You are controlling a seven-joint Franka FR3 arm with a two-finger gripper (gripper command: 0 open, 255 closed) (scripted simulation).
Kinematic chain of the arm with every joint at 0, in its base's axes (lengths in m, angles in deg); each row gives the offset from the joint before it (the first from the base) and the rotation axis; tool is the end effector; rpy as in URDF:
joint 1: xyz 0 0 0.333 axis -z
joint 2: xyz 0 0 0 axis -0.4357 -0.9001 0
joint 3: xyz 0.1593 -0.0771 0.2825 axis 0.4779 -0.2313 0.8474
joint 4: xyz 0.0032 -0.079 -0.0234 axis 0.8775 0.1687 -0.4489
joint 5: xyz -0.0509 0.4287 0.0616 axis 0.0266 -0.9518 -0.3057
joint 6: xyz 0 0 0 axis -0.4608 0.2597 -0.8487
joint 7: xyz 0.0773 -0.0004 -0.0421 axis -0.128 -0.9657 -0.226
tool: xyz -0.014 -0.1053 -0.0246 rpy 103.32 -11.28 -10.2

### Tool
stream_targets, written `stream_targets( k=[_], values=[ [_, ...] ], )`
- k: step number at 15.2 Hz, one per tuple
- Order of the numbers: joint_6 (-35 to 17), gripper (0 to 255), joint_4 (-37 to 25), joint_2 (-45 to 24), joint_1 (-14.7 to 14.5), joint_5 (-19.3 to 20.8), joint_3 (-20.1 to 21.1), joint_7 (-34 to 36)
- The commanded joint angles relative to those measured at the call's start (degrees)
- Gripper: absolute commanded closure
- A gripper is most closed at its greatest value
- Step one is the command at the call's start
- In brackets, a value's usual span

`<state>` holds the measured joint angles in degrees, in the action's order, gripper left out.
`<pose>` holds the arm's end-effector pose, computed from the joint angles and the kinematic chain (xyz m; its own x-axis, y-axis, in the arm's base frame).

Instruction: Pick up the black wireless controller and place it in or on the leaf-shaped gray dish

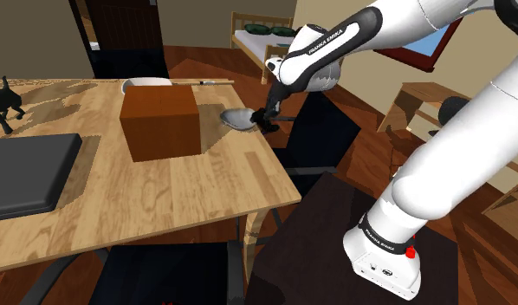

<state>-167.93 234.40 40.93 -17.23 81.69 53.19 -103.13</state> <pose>0.4890 -0.1189 0.3469 0.6868 0.6829 0.2488 0.6303 -0.7301 0.2641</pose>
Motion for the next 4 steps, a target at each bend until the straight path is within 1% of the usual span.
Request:
stream_targets(
  k=[1, 4],
  values=[
    [1.75, 255, -0.38, 1.37, 0.2, 0.73, 0.25, 0.78],
    [4.34, 255, -1.31, 3.05, 0.49, 1.43, 0.42, 1.41]
  ],
)
